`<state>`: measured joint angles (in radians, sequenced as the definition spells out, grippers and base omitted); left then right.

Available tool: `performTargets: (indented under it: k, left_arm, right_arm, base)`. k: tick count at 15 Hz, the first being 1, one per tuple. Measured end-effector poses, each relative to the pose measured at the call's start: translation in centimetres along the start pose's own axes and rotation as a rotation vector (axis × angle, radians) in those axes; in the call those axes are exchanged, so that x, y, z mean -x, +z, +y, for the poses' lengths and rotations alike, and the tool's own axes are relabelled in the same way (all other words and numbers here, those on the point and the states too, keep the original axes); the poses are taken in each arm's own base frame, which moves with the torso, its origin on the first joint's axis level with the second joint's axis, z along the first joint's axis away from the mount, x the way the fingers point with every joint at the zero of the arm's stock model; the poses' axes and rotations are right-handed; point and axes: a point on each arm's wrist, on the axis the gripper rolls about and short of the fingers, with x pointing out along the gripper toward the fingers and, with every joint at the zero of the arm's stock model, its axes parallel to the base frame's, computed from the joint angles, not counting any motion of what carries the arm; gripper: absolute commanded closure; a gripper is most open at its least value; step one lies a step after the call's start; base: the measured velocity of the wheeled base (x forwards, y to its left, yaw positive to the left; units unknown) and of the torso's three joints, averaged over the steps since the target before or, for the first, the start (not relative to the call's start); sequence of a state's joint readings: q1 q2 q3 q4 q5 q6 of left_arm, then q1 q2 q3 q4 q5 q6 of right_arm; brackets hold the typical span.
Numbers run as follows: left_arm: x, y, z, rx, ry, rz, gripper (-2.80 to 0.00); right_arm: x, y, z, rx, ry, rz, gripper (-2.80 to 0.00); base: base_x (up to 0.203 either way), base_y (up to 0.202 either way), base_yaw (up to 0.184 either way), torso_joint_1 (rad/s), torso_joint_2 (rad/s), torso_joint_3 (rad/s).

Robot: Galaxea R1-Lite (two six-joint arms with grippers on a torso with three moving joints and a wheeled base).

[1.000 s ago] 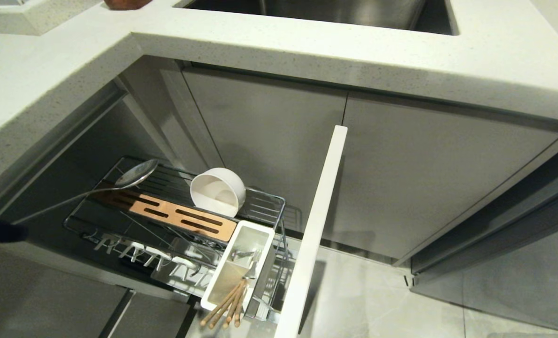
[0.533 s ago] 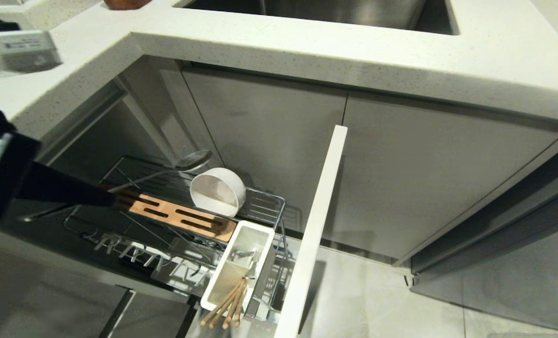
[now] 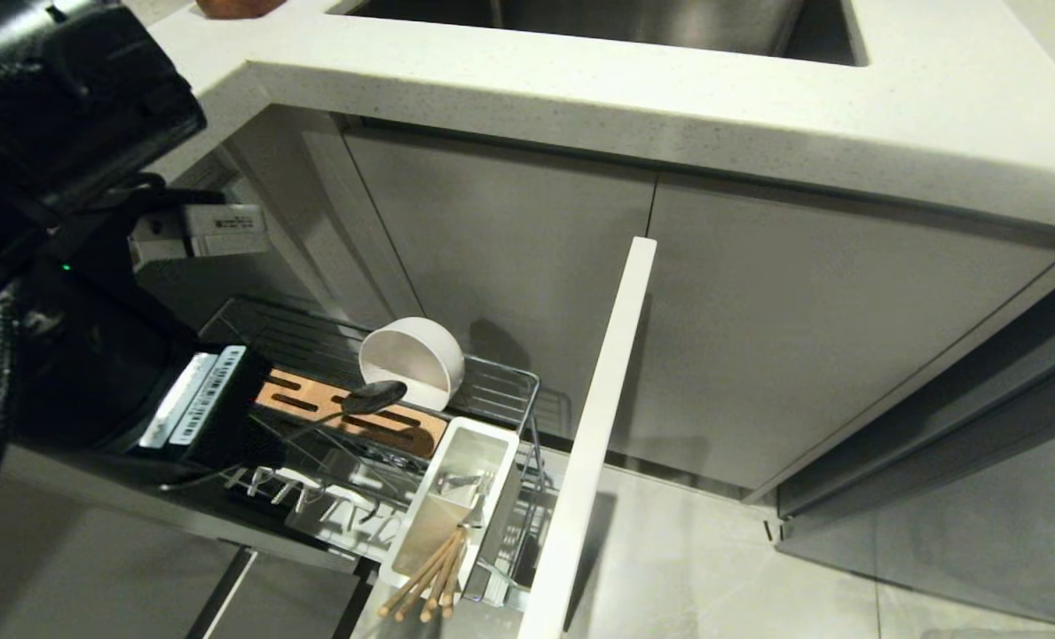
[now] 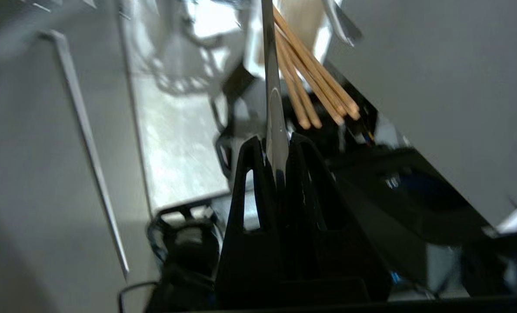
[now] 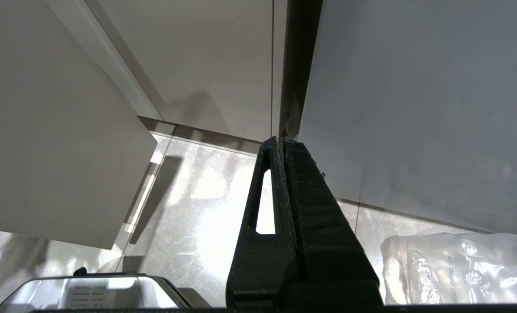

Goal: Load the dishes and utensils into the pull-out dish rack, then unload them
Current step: Pick up the spoon and place it in the cupboard

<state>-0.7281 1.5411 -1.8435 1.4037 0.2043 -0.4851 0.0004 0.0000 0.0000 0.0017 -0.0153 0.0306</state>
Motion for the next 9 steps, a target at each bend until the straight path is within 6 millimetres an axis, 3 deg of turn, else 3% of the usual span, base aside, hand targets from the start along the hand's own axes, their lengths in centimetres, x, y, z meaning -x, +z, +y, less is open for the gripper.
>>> performTargets:
  k: [9]
  left_arm:
    - [-2.9,-0.1,-2.3,0.018,-0.018,0.184,0.00]
  right_arm:
    - [0.0,0.0,0.0,0.000,0.000,0.000,0.00]
  base:
    - [0.000,0.000,0.000,0.000,0.00,0.000]
